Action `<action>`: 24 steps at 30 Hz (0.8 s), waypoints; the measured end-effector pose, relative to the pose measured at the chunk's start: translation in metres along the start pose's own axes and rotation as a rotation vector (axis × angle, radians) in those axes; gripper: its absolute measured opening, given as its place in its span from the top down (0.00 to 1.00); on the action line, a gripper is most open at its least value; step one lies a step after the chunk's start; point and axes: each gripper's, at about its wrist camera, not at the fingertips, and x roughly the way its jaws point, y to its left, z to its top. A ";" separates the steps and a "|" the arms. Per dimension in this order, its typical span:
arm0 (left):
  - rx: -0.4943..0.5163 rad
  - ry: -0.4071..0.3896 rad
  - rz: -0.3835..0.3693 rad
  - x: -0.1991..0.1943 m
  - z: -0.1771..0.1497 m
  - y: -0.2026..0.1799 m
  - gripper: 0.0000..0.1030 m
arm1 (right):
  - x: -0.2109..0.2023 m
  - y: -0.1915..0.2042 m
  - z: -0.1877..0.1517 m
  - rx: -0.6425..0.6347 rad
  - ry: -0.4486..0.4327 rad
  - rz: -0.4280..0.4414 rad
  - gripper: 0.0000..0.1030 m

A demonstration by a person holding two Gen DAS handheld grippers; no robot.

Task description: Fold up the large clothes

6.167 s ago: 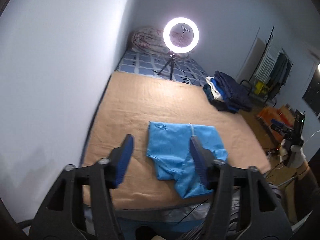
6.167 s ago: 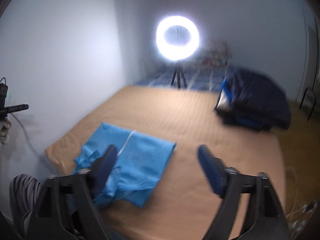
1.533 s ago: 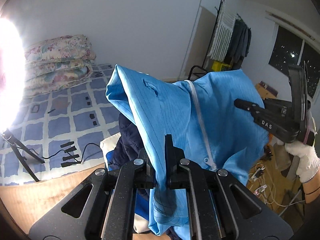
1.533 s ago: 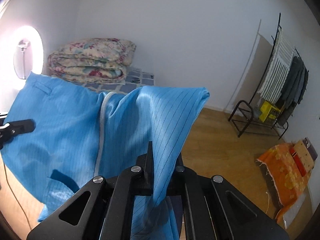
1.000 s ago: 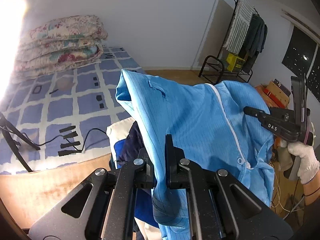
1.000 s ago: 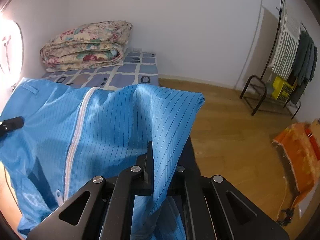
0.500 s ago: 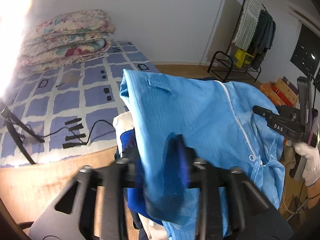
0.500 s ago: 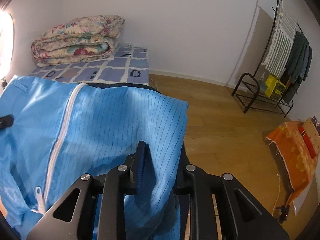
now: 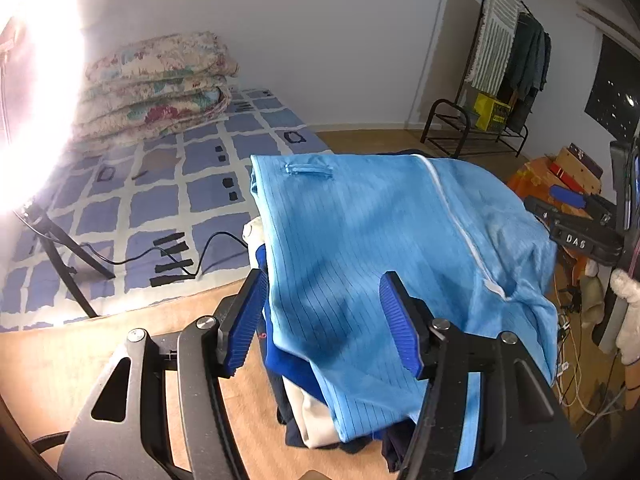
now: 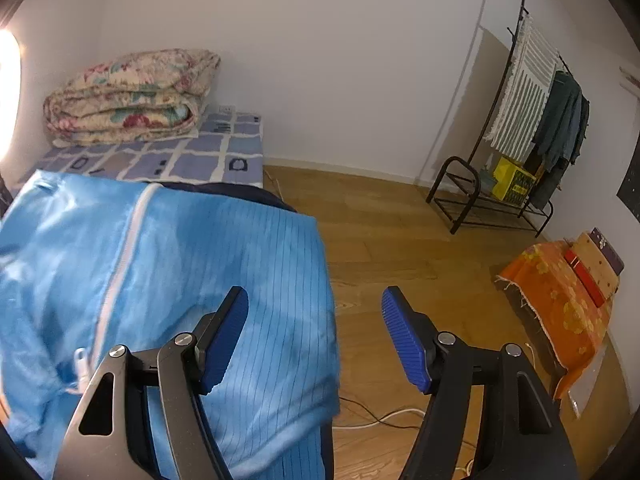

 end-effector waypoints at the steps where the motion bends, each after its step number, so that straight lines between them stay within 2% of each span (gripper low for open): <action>1: 0.005 -0.008 -0.001 -0.006 -0.001 -0.002 0.41 | -0.006 -0.001 0.000 0.011 -0.007 0.007 0.33; 7: 0.021 -0.035 -0.020 -0.039 -0.011 -0.014 0.41 | -0.037 -0.003 -0.003 0.036 -0.020 0.017 0.32; 14: 0.046 -0.077 -0.037 -0.095 -0.038 -0.024 0.41 | -0.093 0.005 -0.015 0.065 -0.049 0.034 0.32; 18: 0.057 -0.091 -0.032 -0.138 -0.062 -0.030 0.40 | -0.136 0.017 -0.029 0.052 -0.065 0.037 0.32; 22: 0.048 -0.118 -0.029 -0.191 -0.083 -0.035 0.29 | -0.186 0.026 -0.042 0.046 -0.087 0.051 0.32; 24: 0.055 -0.128 -0.024 -0.218 -0.093 -0.041 0.29 | -0.208 0.029 -0.049 0.048 -0.089 0.067 0.31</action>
